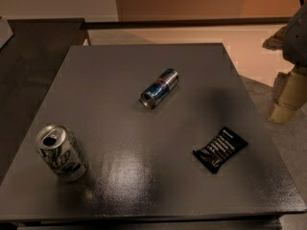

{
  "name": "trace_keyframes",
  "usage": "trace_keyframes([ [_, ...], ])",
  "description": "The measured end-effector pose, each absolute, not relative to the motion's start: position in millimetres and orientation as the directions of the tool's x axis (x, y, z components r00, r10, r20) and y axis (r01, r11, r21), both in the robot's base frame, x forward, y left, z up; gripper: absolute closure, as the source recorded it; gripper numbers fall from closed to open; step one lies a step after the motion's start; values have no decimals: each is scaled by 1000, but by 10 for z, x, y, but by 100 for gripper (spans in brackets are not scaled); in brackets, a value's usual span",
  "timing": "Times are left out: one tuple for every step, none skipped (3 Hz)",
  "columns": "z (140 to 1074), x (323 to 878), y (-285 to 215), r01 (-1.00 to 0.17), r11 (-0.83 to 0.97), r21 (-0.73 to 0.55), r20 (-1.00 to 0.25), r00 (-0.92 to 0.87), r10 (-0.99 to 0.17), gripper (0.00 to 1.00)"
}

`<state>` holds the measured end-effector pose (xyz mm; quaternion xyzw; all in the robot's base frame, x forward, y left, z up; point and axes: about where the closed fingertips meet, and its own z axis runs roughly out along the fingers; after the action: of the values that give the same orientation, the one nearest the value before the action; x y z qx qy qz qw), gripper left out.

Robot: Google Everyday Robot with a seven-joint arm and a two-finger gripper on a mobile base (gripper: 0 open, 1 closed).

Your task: Pick redbull can

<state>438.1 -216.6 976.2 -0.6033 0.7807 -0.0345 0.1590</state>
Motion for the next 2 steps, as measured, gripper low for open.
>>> trace_keyframes([
  [9763, 4382, -2166, -931, 270, -246, -207, -221, -953, 0],
  [9800, 4431, -2100, -942, 201, -268, -193, -152, -969, 0],
])
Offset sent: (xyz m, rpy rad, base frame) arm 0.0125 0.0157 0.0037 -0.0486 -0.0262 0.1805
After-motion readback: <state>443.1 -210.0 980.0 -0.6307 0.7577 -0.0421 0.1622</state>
